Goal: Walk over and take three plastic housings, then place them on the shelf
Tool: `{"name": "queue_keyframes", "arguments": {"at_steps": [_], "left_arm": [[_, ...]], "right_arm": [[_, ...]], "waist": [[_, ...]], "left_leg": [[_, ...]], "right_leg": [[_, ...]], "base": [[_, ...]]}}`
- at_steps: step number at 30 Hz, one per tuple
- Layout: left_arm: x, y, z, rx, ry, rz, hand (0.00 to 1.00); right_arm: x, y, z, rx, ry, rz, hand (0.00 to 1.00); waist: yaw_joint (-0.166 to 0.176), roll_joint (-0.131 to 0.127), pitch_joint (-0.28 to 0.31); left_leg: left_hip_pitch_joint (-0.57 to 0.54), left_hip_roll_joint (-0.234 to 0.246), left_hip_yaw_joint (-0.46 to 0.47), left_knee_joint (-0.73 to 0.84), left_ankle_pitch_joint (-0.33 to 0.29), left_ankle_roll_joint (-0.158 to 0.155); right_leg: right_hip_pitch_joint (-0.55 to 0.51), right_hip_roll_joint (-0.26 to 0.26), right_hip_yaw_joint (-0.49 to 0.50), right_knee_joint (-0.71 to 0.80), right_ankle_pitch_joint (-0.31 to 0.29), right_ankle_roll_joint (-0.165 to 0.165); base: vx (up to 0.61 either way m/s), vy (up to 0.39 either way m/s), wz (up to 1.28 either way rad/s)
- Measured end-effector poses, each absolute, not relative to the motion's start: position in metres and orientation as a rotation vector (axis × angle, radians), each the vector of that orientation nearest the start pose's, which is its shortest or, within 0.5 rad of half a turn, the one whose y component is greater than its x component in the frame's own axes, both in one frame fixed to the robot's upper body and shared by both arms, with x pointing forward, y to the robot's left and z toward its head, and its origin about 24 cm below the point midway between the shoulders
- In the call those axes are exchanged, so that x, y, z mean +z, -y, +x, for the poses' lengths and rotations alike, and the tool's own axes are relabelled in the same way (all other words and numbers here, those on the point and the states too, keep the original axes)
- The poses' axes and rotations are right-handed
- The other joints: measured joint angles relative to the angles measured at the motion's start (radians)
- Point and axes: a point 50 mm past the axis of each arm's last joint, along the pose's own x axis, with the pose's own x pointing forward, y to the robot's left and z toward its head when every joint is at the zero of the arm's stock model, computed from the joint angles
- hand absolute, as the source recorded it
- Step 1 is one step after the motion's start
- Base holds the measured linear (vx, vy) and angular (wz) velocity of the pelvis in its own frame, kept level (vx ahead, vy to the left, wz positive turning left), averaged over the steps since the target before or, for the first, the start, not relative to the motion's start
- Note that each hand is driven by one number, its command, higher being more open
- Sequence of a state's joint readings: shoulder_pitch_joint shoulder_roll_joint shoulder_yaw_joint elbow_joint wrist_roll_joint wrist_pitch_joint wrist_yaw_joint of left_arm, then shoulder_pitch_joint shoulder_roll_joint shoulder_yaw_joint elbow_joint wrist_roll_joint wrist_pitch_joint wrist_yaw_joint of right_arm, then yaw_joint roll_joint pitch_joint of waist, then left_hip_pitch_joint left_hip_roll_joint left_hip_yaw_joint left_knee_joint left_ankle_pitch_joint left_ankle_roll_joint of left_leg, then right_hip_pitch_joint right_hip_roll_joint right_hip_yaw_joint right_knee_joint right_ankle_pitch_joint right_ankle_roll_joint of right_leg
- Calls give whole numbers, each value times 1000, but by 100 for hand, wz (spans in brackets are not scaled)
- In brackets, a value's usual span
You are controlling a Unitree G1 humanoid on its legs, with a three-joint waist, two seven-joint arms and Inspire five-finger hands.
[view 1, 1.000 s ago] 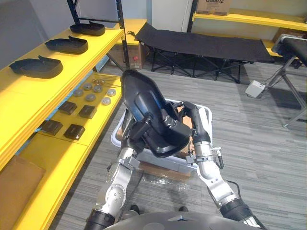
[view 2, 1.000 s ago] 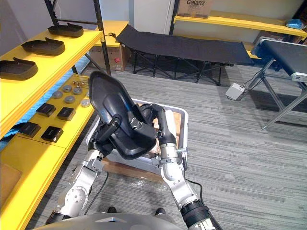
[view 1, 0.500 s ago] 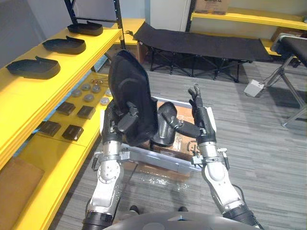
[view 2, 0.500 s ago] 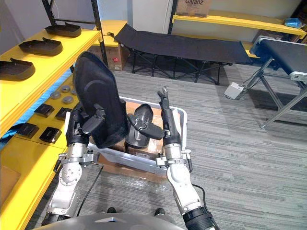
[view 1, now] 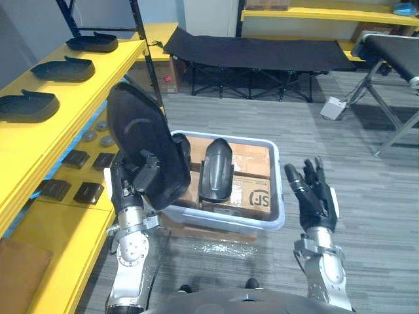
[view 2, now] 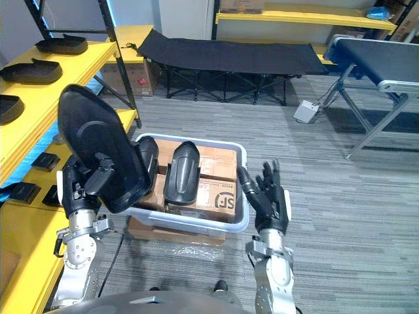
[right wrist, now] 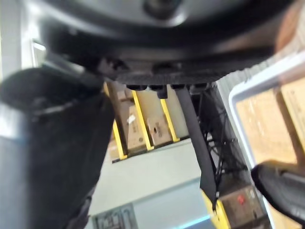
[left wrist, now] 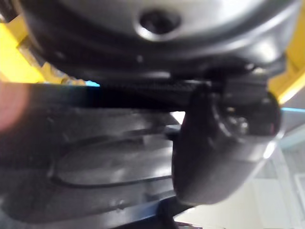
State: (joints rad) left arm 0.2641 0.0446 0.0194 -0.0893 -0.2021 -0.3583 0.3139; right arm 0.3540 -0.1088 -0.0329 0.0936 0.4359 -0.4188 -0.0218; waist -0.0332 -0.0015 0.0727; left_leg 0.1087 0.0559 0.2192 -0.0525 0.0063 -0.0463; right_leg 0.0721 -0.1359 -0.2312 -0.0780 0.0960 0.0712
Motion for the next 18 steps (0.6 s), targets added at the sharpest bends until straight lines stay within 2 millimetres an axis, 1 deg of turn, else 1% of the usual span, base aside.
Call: {"name": "queue_keyframes", "arguments": {"at_steps": [2,5,7,9,11,12,14,15,17,18], "left_arm": [[35,-202,185,470,182,-226,0],[34,-207,180,504,189,-230,0],[33,-214,171,558,192,-230,0],[36,-219,163,601,201,-228,0],[43,-226,158,644,232,-221,0],[45,-228,156,659,241,-219,0],[48,-236,144,722,255,-213,0],[48,-238,141,735,254,-214,0],[48,-244,130,781,250,-227,0],[48,-245,127,790,248,-228,0]], "right_arm": [[-19,218,152,-324,-49,277,100],[-26,218,150,-325,-84,380,100],[-38,212,149,-307,-137,450,100],[-44,204,148,-283,-178,467,100],[-50,193,148,-239,-226,480,100],[-51,191,150,-229,-228,482,100],[-49,182,160,-183,-222,488,100],[-48,180,163,-175,-217,488,100],[-44,179,173,-160,-191,488,100],[-43,179,175,-159,-185,486,100]], "waist": [[0,7,0],[1,11,0],[7,16,1],[15,18,1],[38,22,0],[44,24,2],[74,33,2],[86,36,-2],[115,42,1],[114,40,1]], "left_leg": [[5,3,11,14,-13,-1],[4,4,6,13,-14,-2],[2,4,-20,13,-12,-2],[-7,3,-43,13,-10,-3],[-35,-2,-107,13,1,-9],[-40,-4,-125,11,7,-8],[-57,-11,-183,11,22,-2],[-64,-13,-195,12,24,-2],[-76,-25,-250,12,40,0],[-89,-27,-249,12,38,2]], "right_leg": [[5,1,12,0,-1,0],[8,0,5,0,-2,0],[21,-2,-22,0,-9,-1],[27,-3,-46,0,-16,-4],[38,-7,-118,0,-28,-4],[43,-8,-138,0,-30,-1],[57,-10,-200,0,-36,6],[62,-11,-214,0,-38,7],[90,-22,-283,0,-49,14],[100,-27,-314,0,-52,17]], "base": [[-29,-4,-16],[-17,-3,7],[-19,-7,30],[-6,-18,44],[-1,-38,85],[10,-34,92],[0,-33,79],[25,-29,73],[27,-14,83],[-34,-4,112]]}}
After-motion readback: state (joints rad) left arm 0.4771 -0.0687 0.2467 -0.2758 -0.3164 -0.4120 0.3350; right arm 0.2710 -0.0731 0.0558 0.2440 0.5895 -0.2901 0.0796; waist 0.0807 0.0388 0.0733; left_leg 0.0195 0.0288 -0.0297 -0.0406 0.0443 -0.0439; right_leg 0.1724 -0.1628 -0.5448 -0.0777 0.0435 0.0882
